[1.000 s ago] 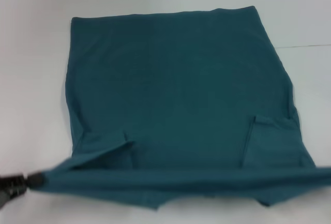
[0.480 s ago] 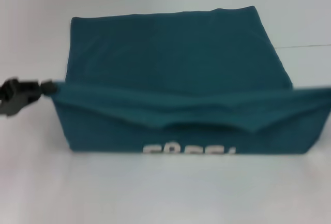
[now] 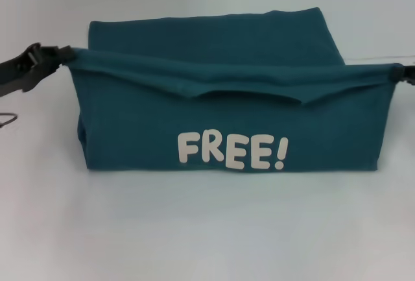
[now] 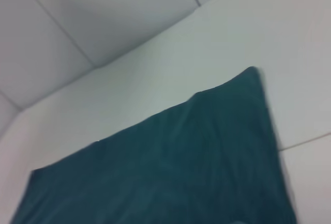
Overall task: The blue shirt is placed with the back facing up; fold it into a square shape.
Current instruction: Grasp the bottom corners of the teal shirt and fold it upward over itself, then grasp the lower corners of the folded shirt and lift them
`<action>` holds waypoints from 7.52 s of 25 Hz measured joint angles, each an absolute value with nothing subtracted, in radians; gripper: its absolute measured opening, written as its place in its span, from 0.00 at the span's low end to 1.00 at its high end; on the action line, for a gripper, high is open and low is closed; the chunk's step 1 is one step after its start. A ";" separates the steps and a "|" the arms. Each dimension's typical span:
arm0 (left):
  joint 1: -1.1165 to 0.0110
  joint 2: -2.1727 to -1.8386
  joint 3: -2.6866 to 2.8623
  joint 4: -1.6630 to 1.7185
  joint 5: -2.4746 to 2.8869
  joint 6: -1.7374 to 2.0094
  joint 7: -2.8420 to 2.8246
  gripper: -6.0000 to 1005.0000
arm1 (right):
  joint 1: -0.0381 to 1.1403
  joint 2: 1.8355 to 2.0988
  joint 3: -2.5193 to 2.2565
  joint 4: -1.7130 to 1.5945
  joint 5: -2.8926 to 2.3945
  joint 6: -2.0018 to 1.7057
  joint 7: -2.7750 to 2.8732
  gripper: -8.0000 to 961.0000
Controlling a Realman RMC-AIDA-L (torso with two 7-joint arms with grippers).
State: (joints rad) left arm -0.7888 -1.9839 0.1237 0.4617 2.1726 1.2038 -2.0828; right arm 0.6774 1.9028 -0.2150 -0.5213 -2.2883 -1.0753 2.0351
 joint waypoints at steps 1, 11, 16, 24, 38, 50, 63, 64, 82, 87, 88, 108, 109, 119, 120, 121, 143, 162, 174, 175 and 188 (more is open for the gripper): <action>-0.789 -1.984 0.124 0.462 2.173 1.204 -2.083 0.04 | 0.687 1.906 -0.227 -0.510 -2.288 -1.041 2.029 0.08; -0.879 -2.008 0.125 0.364 2.104 0.917 -1.920 0.04 | 0.809 1.946 -0.311 -0.440 -2.274 -0.743 1.920 0.08; -0.890 -2.013 0.126 0.355 2.100 0.853 -1.909 0.03 | 0.857 1.955 -0.355 -0.439 -2.274 -0.653 1.895 0.08; -0.885 -2.022 0.126 0.342 2.085 0.811 -1.896 0.04 | 0.886 1.948 -0.387 -0.405 -2.274 -0.583 1.889 0.09; -0.887 -2.032 0.129 0.334 2.084 0.784 -1.881 0.04 | 0.884 1.946 -0.422 -0.363 -2.275 -0.508 1.887 0.09; -0.884 -2.040 0.128 0.341 2.085 0.762 -1.882 0.06 | 0.881 1.950 -0.428 -0.370 -2.275 -0.521 1.887 0.17; -0.872 -2.046 0.129 0.344 2.062 0.726 -1.870 0.35 | 0.874 1.957 -0.452 -0.412 -2.275 -0.547 1.880 0.54; -0.867 -2.044 0.131 0.344 2.062 0.735 -1.870 0.42 | 0.871 1.953 -0.449 -0.413 -2.275 -0.558 1.883 0.56; -0.641 -2.048 0.370 0.530 2.064 1.094 -1.872 0.78 | 0.674 1.910 -0.439 -0.596 -2.274 -1.143 2.149 0.89; -0.582 -2.059 0.460 0.579 2.063 1.104 -1.837 0.78 | 0.635 1.904 -0.436 -0.619 -2.259 -1.190 2.183 0.89; -0.572 -2.060 0.473 0.584 2.064 1.107 -1.823 0.78 | 0.630 1.903 -0.436 -0.619 -2.255 -1.190 2.186 0.89; -0.530 -2.145 0.537 0.583 2.070 1.029 -1.443 0.78 | 0.641 1.891 -0.436 -0.620 -2.249 -1.197 2.228 0.89; -0.531 -2.145 0.550 0.583 2.070 1.015 -1.442 0.78 | 0.639 1.891 -0.436 -0.620 -2.249 -1.197 2.229 0.89; -0.547 -2.146 0.585 0.582 2.072 0.969 -1.428 0.78 | 0.631 1.895 -0.433 -0.618 -2.249 -1.189 2.231 0.89; -0.549 -2.146 0.593 0.581 2.072 0.968 -1.427 0.78 | 0.631 1.895 -0.432 -0.618 -2.249 -1.189 2.231 0.89; -0.549 -2.147 0.599 0.581 2.072 0.966 -1.427 0.78 | 0.631 1.896 -0.432 -0.618 -2.249 -1.188 2.231 0.89; -0.559 -2.155 0.635 0.584 2.071 0.907 -1.468 0.53 | 0.630 1.902 -0.417 -0.619 -2.247 -1.187 2.220 0.89; -0.551 -2.160 0.670 0.616 2.072 0.942 -1.508 0.01 | 0.610 1.887 -0.429 -0.612 -2.290 -1.191 2.247 0.89; -0.551 -2.158 0.671 0.639 2.072 0.978 -1.525 0.01 | 0.635 1.946 -0.564 -0.599 -2.309 -1.045 2.253 0.89; -0.551 -2.158 0.671 0.639 2.072 0.978 -1.525 0.01 | 0.637 1.949 -0.571 -0.595 -2.309 -1.030 2.253 0.89; -0.558 -2.153 0.667 0.635 2.072 0.968 -1.525 0.02 | 0.668 1.961 -0.624 -0.520 -2.310 -0.915 2.247 0.84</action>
State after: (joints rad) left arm -0.5577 -2.1531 0.6673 0.6348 2.0724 0.9680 -1.5247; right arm 0.6681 1.9613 -0.6237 -0.5203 -2.3102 -0.9148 2.2473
